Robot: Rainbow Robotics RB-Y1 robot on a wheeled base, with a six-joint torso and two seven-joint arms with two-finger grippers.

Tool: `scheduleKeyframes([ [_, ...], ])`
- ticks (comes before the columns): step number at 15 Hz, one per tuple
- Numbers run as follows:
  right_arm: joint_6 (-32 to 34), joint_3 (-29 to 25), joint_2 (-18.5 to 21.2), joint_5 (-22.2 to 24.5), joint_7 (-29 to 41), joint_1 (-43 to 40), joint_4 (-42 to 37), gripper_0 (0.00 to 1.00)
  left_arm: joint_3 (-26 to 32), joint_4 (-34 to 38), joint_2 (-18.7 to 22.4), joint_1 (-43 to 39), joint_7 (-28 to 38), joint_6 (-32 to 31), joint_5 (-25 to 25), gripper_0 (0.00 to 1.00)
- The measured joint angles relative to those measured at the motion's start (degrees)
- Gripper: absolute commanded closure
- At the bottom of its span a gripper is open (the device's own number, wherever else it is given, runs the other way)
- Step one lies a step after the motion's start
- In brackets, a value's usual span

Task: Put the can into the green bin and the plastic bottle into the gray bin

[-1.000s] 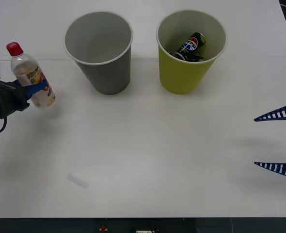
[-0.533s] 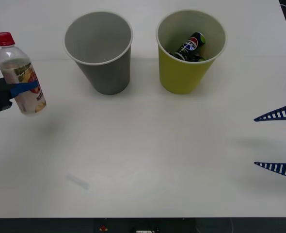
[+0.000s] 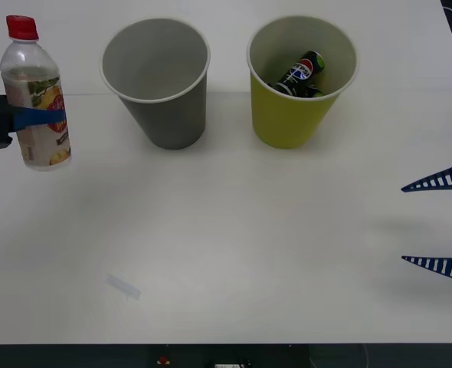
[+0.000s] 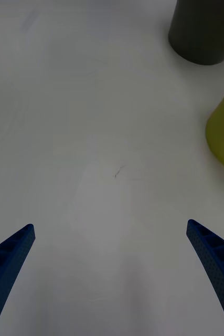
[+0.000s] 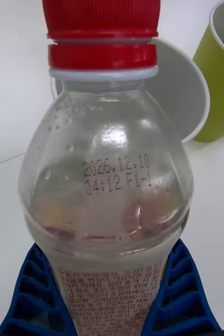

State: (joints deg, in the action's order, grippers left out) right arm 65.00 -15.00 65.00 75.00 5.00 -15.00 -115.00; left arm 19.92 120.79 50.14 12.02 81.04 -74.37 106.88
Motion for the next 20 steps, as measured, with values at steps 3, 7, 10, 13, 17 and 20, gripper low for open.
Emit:
scheduleKeyframes([
  [3, 0.0, 0.0, 0.0, 0.0, 0.0, 0.0, 0.0, 0.00, -6.7, -7.1, 3.9, 11.0, 0.0, -1.9, -1.5, 1.00],
  [7, 0.0, 0.0, 0.0, 0.0, 0.0, 0.0, 0.0, 0.00, -13.6, -13.6, 6.4, 22.9, 0.0, -6.1, -0.7, 1.00],
  [10, 0.0, 0.0, 0.0, 0.0, 0.0, 0.0, 0.0, 0.00, -17.9, -17.7, 6.5, 31.3, 0.0, -10.5, 0.3, 1.00],
  [13, 0.0, 0.0, 0.0, 0.0, 0.0, 0.0, 0.0, 0.00, -24.7, -21.8, 6.0, 38.2, 0.0, -10.5, 1.7, 1.00],
  [17, 0.0, 0.0, 0.0, 0.0, 0.0, 0.0, 0.0, 0.00, -30.9, -26.1, 2.2, 45.6, 0.0, -10.3, 6.8, 1.00],
  [20, 0.0, 0.0, 0.0, 0.0, 0.0, 0.0, 0.0, 0.00, -34.1, -28.1, -1.1, 48.7, 0.0, -9.3, 11.7, 1.00],
])
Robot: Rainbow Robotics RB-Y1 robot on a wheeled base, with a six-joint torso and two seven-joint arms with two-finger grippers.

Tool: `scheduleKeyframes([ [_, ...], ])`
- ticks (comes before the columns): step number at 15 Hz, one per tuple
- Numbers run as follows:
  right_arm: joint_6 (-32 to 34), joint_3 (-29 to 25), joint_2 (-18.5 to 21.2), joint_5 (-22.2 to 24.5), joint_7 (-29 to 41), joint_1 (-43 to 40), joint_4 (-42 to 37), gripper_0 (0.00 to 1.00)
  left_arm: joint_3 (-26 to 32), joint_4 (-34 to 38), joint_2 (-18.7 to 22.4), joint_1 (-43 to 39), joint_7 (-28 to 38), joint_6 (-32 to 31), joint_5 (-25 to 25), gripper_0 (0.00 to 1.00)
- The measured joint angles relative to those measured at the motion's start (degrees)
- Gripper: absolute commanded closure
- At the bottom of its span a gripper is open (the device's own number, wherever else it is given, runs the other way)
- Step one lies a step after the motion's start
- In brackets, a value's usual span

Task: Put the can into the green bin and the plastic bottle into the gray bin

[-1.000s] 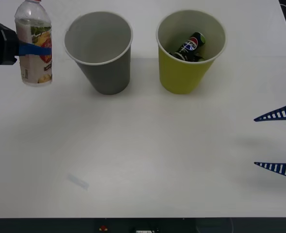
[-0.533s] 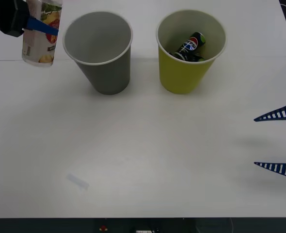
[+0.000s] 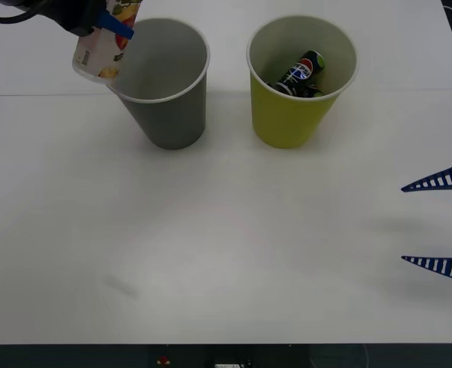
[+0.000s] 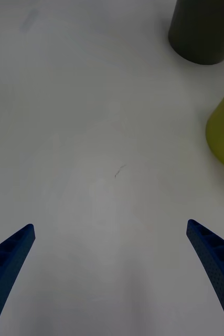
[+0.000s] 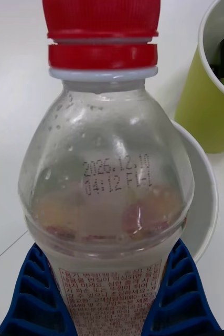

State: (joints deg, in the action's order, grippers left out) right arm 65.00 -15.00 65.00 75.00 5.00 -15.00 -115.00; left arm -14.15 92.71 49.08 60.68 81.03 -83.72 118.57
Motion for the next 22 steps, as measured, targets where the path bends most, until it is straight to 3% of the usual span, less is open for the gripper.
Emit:
scheduleKeyframes([
  [5, 0.0, 0.0, 0.0, 0.0, 0.0, 0.0, 0.0, 0.00, -2.0, -6.9, -6.7, 4.5, 0.0, 0.8, 5.3, 1.00],
  [10, 0.0, 0.0, 0.0, 0.0, 0.0, 0.0, 0.0, 0.00, -2.4, -7.7, -8.3, 5.2, -0.4, 1.1, 7.6, 1.00],
  [11, 0.0, 0.0, 0.0, 0.0, 0.0, 0.0, 0.0, 0.00, -2.4, -7.7, -8.3, 5.2, -0.8, 1.1, 7.6, 0.64],
  [12, 0.0, 0.0, 0.0, 0.0, 0.0, 0.0, 0.0, 0.00, -2.4, -7.8, -8.3, 5.2, -1.0, 1.1, 7.6, 0.00],
  [19, 0.0, 0.0, 0.0, 0.0, 0.0, 0.0, 0.0, 0.00, -2.3, -7.5, -8.1, 5.1, -6.6, 1.1, 6.2, 0.00],
  [22, 0.0, 0.0, 0.0, 0.0, 0.0, 0.0, 0.0, 0.00, -1.2, -6.9, -5.9, 4.5, -9.6, 1.1, 1.9, 0.00],
])
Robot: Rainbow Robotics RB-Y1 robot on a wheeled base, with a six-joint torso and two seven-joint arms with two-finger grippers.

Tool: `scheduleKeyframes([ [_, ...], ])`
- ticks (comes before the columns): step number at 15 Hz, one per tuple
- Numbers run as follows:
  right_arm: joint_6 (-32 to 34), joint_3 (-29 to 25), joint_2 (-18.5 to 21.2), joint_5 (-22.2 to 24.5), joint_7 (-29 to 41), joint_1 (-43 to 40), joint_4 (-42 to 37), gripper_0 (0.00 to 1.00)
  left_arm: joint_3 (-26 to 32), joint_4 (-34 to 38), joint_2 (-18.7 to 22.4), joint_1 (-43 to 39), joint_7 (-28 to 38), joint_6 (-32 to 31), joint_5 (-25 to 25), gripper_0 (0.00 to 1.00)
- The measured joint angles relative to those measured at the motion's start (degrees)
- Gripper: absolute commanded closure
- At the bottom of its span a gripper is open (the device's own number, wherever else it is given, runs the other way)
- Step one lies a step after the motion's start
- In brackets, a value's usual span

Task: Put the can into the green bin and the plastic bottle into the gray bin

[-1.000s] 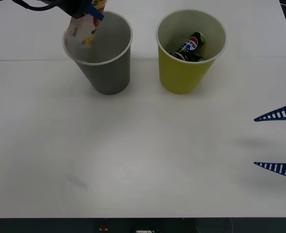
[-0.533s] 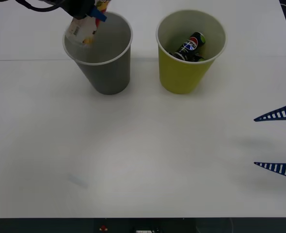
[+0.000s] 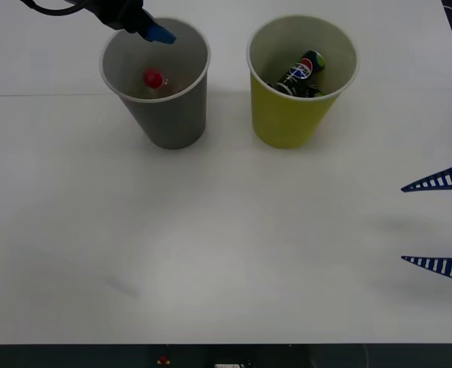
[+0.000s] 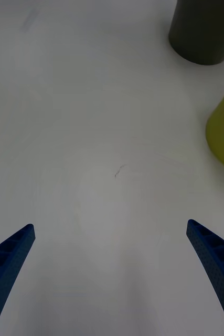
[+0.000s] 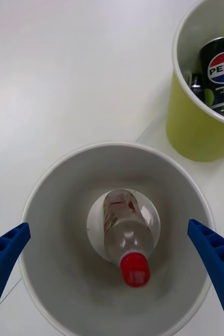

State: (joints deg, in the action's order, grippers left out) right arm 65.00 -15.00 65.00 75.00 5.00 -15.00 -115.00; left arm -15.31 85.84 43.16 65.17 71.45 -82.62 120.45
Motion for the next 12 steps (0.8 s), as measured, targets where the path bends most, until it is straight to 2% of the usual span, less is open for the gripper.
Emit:
scheduleKeyframes([
  [3, 0.0, 0.0, 0.0, 0.0, 0.0, 0.0, 0.0, 0.00, 5.0, 0.2, 2.5, -4.0, -6.9, -0.1, -6.2, 0.00],
  [6, 0.0, 0.0, 0.0, 0.0, 0.0, 0.0, 0.0, 0.00, 10.1, 2.3, 5.6, -8.8, -11.0, -2.6, -13.4, 0.00],
  [9, 0.0, 0.0, 0.0, 0.0, 0.0, 0.0, 0.0, 0.00, 16.3, 2.5, 8.7, -14.3, -19.1, -6.3, -20.6, 0.00],
  [12, 0.0, 0.0, 0.0, 0.0, 0.0, 0.0, 0.0, 0.00, 21.6, 2.5, 11.6, -20.9, -27.3, -7.4, -27.1, 0.00],
])
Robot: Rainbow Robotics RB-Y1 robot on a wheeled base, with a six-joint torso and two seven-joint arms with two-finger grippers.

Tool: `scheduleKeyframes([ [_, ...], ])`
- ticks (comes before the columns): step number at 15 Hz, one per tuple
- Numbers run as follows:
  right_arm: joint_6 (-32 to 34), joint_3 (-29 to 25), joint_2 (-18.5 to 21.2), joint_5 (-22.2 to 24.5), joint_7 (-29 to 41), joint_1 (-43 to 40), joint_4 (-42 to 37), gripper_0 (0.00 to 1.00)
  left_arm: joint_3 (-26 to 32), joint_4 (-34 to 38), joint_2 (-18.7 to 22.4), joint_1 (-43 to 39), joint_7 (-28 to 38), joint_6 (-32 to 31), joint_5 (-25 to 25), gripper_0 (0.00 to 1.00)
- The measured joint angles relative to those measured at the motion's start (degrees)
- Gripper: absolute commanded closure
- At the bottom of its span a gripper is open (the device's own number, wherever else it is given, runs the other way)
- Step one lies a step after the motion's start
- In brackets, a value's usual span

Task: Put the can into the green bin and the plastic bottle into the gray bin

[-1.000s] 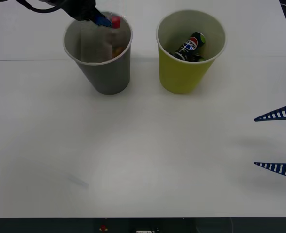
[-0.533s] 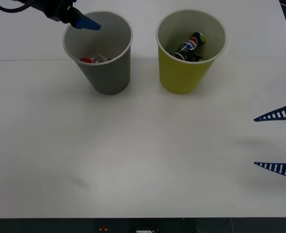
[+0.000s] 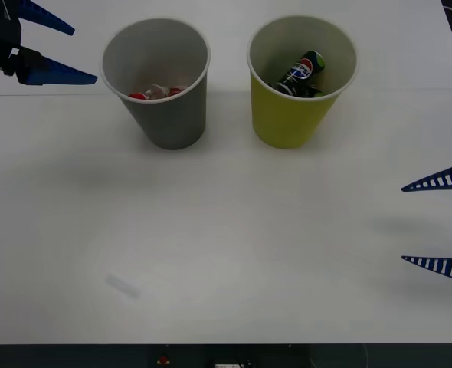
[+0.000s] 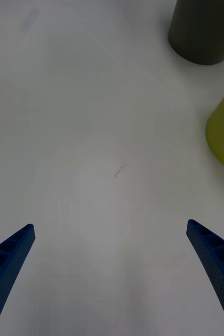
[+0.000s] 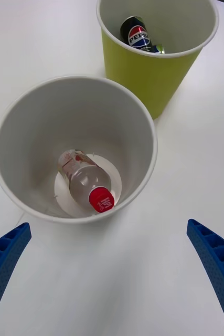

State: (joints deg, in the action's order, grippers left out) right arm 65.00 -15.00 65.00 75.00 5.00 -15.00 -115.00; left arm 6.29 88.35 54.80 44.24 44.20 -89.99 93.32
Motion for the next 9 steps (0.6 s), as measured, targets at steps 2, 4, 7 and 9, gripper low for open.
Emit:
scheduleKeyframes([
  [2, 0.0, 0.0, 0.0, 0.0, 0.0, 0.0, 0.0, 0.00, 2.7, 0.1, 1.9, -5.4, -5.9, 0.0, -4.0, 0.00],
  [4, 0.0, 0.0, 0.0, 0.0, 0.0, 0.0, 0.0, 0.00, 5.1, 0.0, 2.9, -10.0, -11.1, 0.0, -7.3, 0.00],
  [7, 0.0, 0.0, 0.0, 0.0, 0.0, 0.0, 0.0, 0.00, 8.0, 0.1, 3.5, -16.6, -19.9, 0.0, -11.4, 0.00],
  [9, 0.0, 0.0, 0.0, 0.0, 0.0, 0.0, 0.0, 0.00, 9.0, 0.1, 4.1, -20.9, -25.6, 0.0, -14.3, 0.00],
])
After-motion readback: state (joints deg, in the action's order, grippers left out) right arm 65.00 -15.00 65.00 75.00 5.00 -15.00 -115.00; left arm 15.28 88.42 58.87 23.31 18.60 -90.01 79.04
